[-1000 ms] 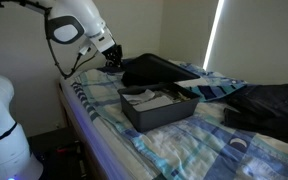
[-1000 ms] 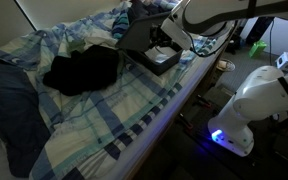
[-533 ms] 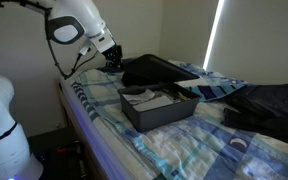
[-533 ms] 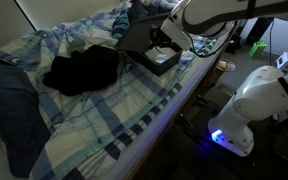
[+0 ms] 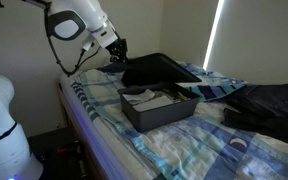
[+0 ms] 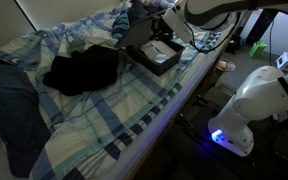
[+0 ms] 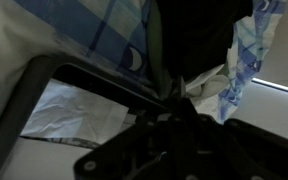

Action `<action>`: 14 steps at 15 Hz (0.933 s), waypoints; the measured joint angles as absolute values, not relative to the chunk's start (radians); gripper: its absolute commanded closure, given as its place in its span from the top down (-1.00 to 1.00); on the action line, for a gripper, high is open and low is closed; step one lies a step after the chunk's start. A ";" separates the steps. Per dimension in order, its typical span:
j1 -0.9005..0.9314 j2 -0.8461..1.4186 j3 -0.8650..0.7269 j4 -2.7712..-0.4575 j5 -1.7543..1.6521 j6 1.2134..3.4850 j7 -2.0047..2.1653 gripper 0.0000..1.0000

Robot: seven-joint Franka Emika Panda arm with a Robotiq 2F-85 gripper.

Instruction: Remove the lid from the bowl and put it on the bed

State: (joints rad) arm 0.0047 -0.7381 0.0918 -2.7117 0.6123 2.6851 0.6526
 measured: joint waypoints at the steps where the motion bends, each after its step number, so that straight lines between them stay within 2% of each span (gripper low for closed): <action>1: -0.005 -0.739 0.079 -2.709 0.612 2.695 0.653 -0.96; 14: -0.193 -0.729 -0.006 -2.699 0.611 2.802 0.685 -0.96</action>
State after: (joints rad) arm -0.1928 -0.7285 -0.0065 -2.6987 0.6111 2.8016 0.6850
